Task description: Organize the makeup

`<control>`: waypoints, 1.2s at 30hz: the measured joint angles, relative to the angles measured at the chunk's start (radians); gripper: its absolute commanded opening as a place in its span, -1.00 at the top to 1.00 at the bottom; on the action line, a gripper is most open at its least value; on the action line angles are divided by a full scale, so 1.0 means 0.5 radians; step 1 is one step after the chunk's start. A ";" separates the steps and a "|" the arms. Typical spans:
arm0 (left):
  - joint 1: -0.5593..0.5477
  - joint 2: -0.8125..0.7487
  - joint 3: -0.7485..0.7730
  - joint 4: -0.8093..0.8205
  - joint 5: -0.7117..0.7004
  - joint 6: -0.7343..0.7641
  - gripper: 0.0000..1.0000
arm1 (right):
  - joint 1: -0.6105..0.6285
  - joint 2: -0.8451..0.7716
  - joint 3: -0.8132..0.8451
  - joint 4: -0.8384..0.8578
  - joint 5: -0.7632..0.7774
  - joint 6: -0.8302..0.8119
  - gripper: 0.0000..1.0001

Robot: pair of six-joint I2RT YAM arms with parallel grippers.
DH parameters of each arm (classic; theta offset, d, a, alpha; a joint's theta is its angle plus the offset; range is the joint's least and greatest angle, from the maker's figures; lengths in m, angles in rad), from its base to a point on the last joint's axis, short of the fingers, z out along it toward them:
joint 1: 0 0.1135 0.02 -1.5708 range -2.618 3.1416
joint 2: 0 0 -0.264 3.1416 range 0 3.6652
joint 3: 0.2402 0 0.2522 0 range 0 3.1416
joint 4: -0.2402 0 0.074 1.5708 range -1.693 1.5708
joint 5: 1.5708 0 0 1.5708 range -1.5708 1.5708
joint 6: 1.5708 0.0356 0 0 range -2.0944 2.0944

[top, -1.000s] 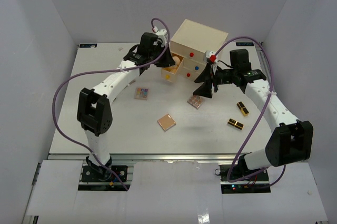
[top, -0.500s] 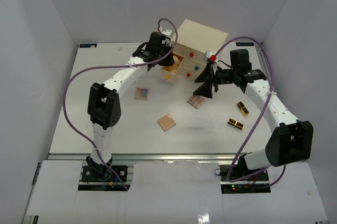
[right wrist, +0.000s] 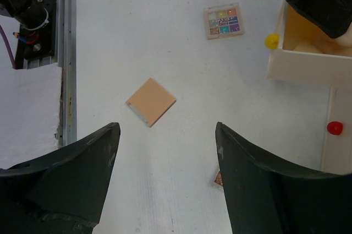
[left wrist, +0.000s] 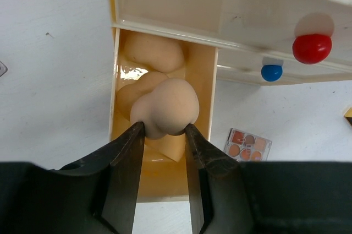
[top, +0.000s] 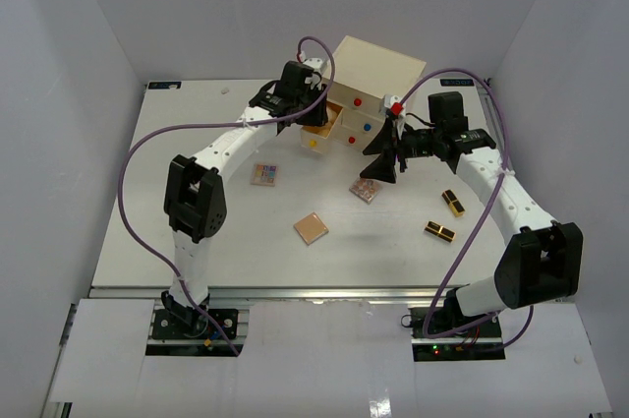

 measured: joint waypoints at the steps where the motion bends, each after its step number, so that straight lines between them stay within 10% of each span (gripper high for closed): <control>1: 0.000 -0.006 0.000 -0.001 -0.010 0.001 0.02 | 0.000 0.004 0.000 0.000 0.000 0.000 -0.54; 27: -0.001 -0.101 0.000 -0.035 -0.088 0.029 -0.17 | -0.002 0.010 -0.002 0.000 -0.009 0.000 -0.54; 36: 0.000 -0.330 -0.225 0.079 -0.065 0.048 -0.62 | -0.010 0.010 -0.011 0.000 0.000 -0.012 -0.54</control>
